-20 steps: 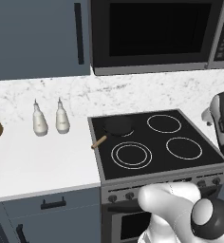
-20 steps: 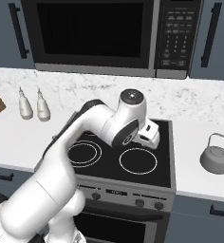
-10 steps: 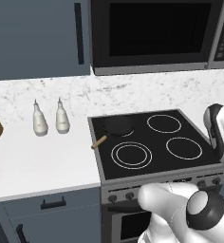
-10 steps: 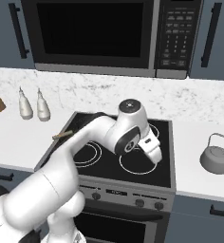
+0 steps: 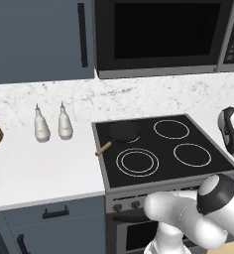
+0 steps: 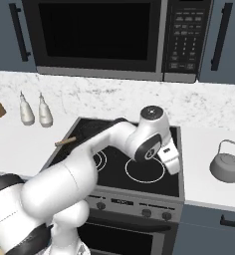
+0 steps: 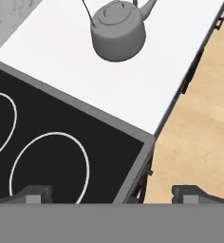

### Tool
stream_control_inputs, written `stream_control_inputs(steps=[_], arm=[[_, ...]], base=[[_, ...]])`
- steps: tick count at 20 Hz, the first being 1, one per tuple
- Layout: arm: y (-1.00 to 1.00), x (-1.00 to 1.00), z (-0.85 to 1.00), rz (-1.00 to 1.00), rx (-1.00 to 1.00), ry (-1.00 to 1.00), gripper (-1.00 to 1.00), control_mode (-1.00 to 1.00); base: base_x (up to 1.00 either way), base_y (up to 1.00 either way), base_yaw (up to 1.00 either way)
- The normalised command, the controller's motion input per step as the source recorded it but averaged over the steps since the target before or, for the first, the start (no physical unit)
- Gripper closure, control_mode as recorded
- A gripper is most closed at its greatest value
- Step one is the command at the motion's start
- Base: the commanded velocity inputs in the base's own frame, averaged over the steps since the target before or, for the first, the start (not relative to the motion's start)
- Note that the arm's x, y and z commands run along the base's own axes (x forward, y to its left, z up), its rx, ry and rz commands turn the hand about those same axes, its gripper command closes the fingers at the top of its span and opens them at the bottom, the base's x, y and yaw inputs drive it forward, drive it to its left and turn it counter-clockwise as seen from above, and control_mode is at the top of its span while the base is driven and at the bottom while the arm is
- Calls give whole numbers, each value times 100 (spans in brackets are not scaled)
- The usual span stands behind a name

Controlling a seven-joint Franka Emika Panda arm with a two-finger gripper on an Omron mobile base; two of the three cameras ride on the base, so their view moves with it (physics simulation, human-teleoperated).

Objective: Pick the kettle from the counter and place it on a stove burner. Then turn the burner on.

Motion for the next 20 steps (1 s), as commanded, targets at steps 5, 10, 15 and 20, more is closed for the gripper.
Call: stream_control_inputs(steps=[5, 10, 15, 20], arm=[[-30, 21, 0, -9, 0, 0, -100, -100], [-25, 22, -4, -14, 0, 0, -100, -100], [-32, 26, -5, -16, 0, 0, -100, -100], [-50, 33, -7, -6, 0, 0, -100, -100]], base=[[0, 0, 0], [0, 0, 0], [0, 0, 0], [0, 0, 0]])
